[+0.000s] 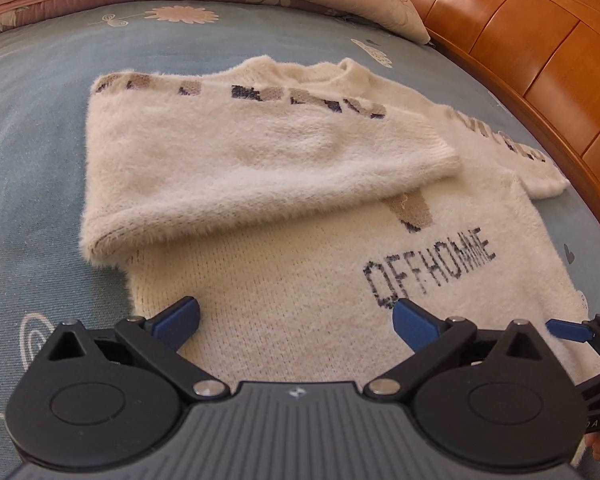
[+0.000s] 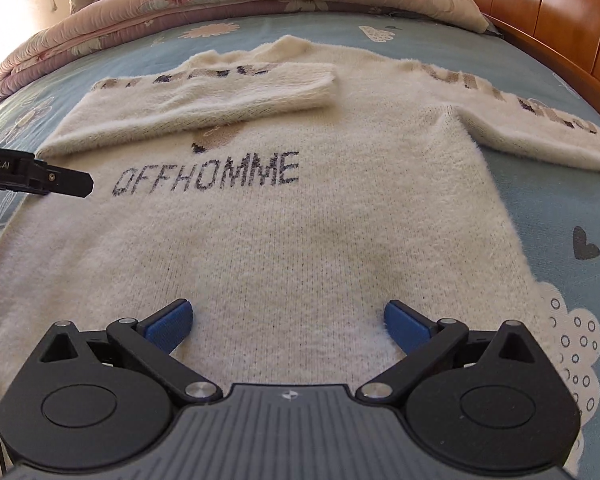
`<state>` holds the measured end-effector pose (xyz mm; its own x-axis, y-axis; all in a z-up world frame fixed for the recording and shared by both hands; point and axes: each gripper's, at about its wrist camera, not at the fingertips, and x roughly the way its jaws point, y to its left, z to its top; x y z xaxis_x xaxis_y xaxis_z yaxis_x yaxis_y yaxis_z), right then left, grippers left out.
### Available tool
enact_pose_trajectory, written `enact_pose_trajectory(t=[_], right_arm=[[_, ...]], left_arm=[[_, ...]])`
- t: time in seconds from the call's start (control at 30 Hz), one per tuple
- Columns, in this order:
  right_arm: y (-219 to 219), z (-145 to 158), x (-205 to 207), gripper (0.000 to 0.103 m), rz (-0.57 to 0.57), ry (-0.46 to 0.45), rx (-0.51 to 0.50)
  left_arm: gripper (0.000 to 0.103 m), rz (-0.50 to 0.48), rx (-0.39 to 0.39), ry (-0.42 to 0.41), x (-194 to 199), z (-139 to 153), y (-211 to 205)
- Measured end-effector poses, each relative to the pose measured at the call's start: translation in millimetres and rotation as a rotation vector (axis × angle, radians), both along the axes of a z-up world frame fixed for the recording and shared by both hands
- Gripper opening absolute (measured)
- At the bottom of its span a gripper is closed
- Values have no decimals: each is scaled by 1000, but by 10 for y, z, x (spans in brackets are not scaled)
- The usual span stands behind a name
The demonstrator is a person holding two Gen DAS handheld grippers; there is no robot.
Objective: Fold clothes
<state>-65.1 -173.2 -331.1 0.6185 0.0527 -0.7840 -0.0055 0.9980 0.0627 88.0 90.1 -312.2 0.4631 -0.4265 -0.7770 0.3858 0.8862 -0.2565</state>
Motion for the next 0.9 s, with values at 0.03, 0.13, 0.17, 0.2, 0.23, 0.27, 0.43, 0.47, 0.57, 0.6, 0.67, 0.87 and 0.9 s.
enact_pose_trajectory(t=[0.03,0.13,0.17,0.2,0.23,0.27,0.43,0.47,0.57,0.6,0.67,0.87,0.9], right_arm=[[2,2,-61,103,4,-3,-6],[26,-4,-219,103,19,-15,-32],[39,-9,-272,103,27,-23,-44],[42,-18,-316,103,31,-33,-49],[31,-27,-344,103,28,-45,-44],[20,-34,-367,103,23,-56,-38],[34,-68,-408,103,3,-94,-45],[33,-71,-415,103,-1,-99,-44],[20,-79,-441,103,-3,-114,-37],[18,-83,-454,103,-4,-122,-35],[16,-97,-495,103,-5,-143,-32],[-43,-118,-576,103,18,-181,-5],[-53,-124,-583,103,21,-187,1]], left_arm=[[102,0,3,-2,-3,-1,-5],[102,1,11,-9,-12,-5,-21],[102,1,14,-11,-16,-6,-26],[102,-1,21,-15,-24,-8,-35],[102,-2,28,-19,-32,-10,-44],[102,-6,39,-23,-38,-10,-60],[102,-11,92,-43,-127,-6,-108],[102,-11,110,-54,-166,-12,-126],[102,-16,168,-106,-327,-46,-178],[102,-23,187,-133,-404,-60,-192],[102,-19,213,-177,-553,-73,-203],[102,76,209,-172,-1153,-41,-140],[102,74,220,-171,-1269,-58,-156]])
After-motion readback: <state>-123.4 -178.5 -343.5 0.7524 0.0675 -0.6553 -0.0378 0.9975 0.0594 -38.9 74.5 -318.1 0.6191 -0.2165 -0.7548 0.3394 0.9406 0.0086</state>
